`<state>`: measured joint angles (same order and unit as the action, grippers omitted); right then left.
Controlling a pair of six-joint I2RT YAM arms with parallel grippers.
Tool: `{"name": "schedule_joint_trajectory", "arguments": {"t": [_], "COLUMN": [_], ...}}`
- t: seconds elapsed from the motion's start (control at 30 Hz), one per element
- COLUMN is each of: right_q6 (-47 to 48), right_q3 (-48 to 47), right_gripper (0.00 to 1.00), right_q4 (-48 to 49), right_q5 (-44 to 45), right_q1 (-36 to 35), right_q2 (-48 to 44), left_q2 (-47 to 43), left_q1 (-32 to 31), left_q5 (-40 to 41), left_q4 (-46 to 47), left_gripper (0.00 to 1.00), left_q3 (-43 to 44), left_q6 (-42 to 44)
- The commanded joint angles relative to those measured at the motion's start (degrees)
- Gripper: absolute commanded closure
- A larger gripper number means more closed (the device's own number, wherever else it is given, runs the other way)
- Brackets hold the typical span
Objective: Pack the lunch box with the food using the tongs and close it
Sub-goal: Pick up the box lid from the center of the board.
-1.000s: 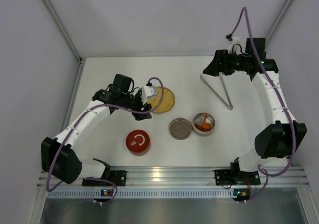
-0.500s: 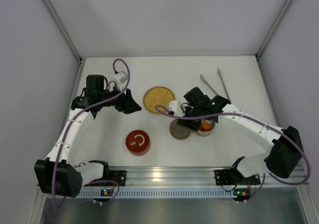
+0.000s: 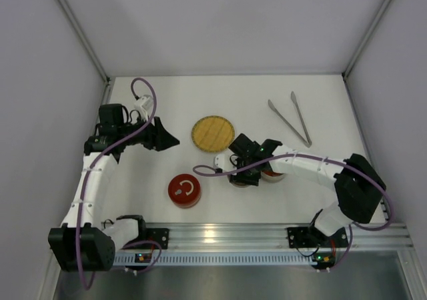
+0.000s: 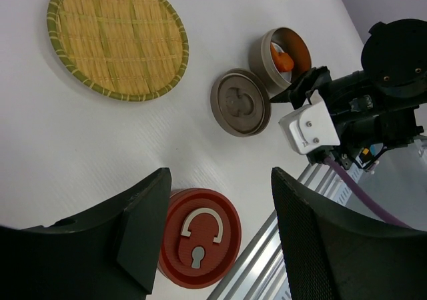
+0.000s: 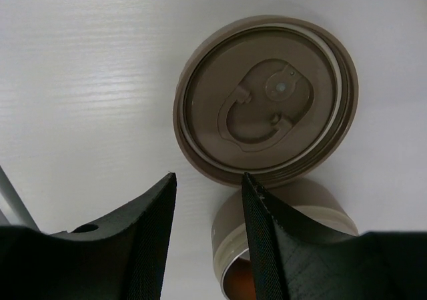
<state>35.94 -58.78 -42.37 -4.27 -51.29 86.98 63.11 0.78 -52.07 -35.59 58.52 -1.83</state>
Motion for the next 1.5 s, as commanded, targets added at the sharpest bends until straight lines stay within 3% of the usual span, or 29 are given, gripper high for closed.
{"name": "schedule_joint_trajectory", "arguments": {"t": [0.0, 0.57, 0.8, 0.93, 1.03, 1.47], "right_q6": [0.5, -0.7, -1.7, -3.4, -5.3, -12.2], "right_q3": [0.3, 3.9, 6.0, 6.5, 4.6, -16.0], "right_gripper": [0.56, 0.59, 0.74, 0.96, 1.00, 1.00], "right_q4": [5.8, 10.6, 13.5, 13.8, 12.0, 0.3], "right_q5": [0.8, 0.0, 1.2, 0.9, -0.2, -27.7], "right_q1": [-1.5, -4.4, -5.8, -6.3, -6.1, 12.7], "right_q2": [2.0, 7.0, 7.8, 6.1, 1.6, -16.4], "left_q2": [-1.4, -1.0, -1.8, -2.5, -3.0, -7.0], "left_q1": [0.5, 1.0, 1.2, 1.6, 1.7, 1.5], "left_q5": [-2.3, -1.9, -1.5, -1.4, -2.6, -13.6], "left_q4": [1.8, 4.0, 4.9, 5.9, 6.9, 21.5], "left_gripper": [0.34, 0.33, 0.34, 0.34, 0.34, 0.35], "left_q3": [-0.2, -2.8, -3.9, -4.3, -4.4, -8.9], "left_q6": [-1.0, -0.4, -0.5, -0.9, -2.3, -7.7]}}
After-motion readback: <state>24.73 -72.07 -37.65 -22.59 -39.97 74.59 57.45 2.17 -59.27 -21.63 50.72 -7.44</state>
